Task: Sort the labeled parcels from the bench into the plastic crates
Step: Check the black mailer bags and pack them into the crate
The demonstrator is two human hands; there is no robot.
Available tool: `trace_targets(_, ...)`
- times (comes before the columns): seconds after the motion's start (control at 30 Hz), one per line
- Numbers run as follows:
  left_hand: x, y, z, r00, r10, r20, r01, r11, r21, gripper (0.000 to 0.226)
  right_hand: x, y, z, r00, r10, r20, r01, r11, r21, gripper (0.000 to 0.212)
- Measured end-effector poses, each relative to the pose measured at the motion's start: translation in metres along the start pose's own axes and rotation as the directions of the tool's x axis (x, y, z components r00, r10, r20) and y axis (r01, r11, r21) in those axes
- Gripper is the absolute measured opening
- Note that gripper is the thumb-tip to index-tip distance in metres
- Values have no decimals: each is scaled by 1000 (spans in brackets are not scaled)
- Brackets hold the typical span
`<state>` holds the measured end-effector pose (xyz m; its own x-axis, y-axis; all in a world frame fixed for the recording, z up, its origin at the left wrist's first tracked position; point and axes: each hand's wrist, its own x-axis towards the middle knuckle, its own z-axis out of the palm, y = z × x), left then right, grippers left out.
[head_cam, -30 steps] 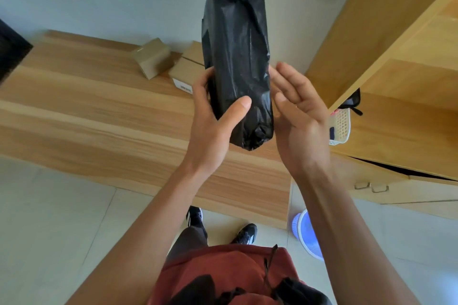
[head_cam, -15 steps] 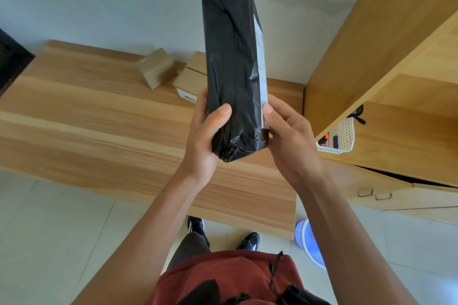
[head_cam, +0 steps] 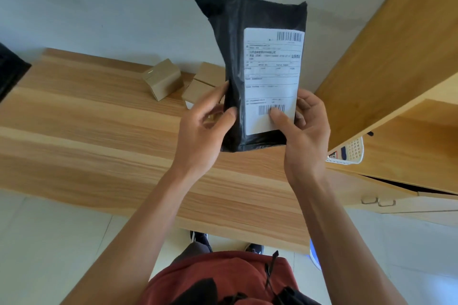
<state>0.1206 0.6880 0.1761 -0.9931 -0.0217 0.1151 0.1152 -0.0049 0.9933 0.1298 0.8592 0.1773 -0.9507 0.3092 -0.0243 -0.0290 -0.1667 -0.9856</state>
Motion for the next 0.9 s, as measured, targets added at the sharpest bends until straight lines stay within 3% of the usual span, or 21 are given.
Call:
trace_targets(0.13,10,4,-19,995,-34,94,37,998,-41,44,-6,-2,27,998,-61,-29,60,998,-36,44)
trace_targets(0.3,23,2,-45,997,-38,69,49,986,-157,44,-9,-6,49,989,-138,-51,134,989,-64,37)
trace_targets(0.47,22,-3,-58,996,-47,70,63,967,-248,43,-11,-7,60,994,-106,1,106,993,-50,48)
trace_targets(0.67,6,-4,-53,999,-41,29,46,978,-205,39,-14,-4,48,994,-42,103,46,998,-36,44)
trace_targets(0.9,-16,-1,-46,990,-33,-138,23,997,-71,35,-13,-3,40,974,-14,225,16,1000,-5,45)
